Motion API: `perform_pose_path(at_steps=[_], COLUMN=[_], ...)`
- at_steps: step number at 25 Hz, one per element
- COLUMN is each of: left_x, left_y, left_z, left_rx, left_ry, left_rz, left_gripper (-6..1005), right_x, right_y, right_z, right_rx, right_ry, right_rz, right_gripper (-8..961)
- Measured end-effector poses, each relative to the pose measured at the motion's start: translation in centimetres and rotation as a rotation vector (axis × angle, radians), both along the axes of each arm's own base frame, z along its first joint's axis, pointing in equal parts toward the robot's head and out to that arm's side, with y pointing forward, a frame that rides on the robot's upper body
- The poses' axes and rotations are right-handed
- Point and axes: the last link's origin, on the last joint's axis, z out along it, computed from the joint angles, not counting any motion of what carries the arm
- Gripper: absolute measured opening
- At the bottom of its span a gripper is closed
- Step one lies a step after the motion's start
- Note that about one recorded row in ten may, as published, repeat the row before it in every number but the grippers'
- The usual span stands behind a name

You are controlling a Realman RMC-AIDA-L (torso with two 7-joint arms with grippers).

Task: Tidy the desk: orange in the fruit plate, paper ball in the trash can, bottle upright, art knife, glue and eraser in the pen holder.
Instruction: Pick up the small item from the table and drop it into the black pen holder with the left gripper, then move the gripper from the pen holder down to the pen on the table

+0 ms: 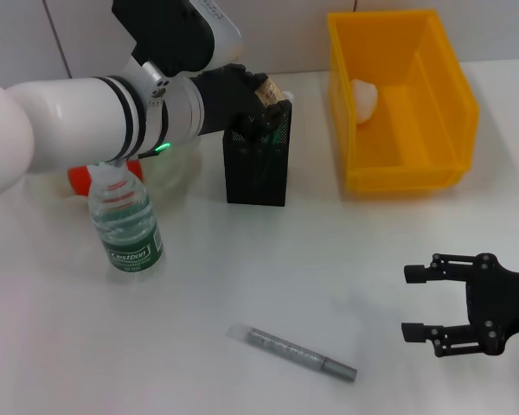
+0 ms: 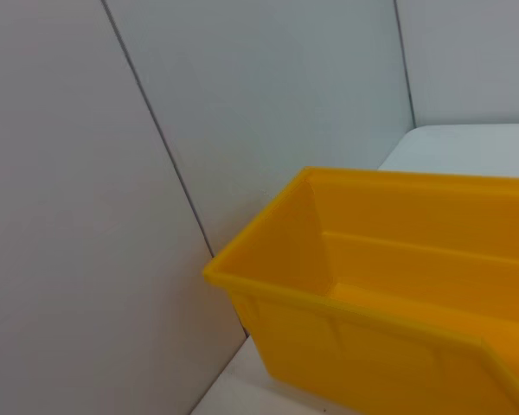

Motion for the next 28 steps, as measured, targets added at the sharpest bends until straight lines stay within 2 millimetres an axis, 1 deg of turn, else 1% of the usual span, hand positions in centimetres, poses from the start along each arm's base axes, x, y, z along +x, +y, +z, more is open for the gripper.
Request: perform_pose_path(at_steps=[11, 17, 20, 22, 24, 25, 27, 28], left_x=[-0.1, 0.3, 1.2, 2.2, 3.3, 3.5, 4.1, 4.0], left_y=[-0.1, -0.5, -1.2, -2.1, -3.6, -4.1, -6.1, -7.6], left_z=[-0.1, 0.0, 0.7, 1.8, 3.5, 4.0, 5.4, 6.1], left_rx=[-0.001, -0.008, -0.010, 0.007, 0.033, 0.036, 0.030, 0.010], left_ry=[-0.001, -0.010, -0.032, -0.071, -0.128, -0.145, -0.199, -0.231], left_rz=[0.001, -0.011, -0.038, -0.070, -0.114, -0.129, -0.178, -0.205], left_gripper=[543, 738, 775, 800, 800, 800, 800, 800], right_x=[0.1, 0.0, 0.0, 0.0, 0.1, 0.1, 0.1, 0.2], right_y=[-0.4, -0.5, -0.7, -0.7, -0.7, -0.8, -0.7, -0.7], right_z=[0.0, 0.1, 0.4, 0.9, 1.6, 2.0, 2.7, 3.0], right_rx=[-0.006, -0.009, -0.004, 0.017, 0.047, 0.061, 0.083, 0.091], right_ry=[0.010, 0.013, 0.015, 0.023, 0.039, 0.050, 0.069, 0.076], right_rz=[-0.003, 0.000, 0.005, 0.003, -0.001, -0.005, -0.020, -0.028], right_gripper=[787, 787, 787, 787, 787, 787, 787, 787])
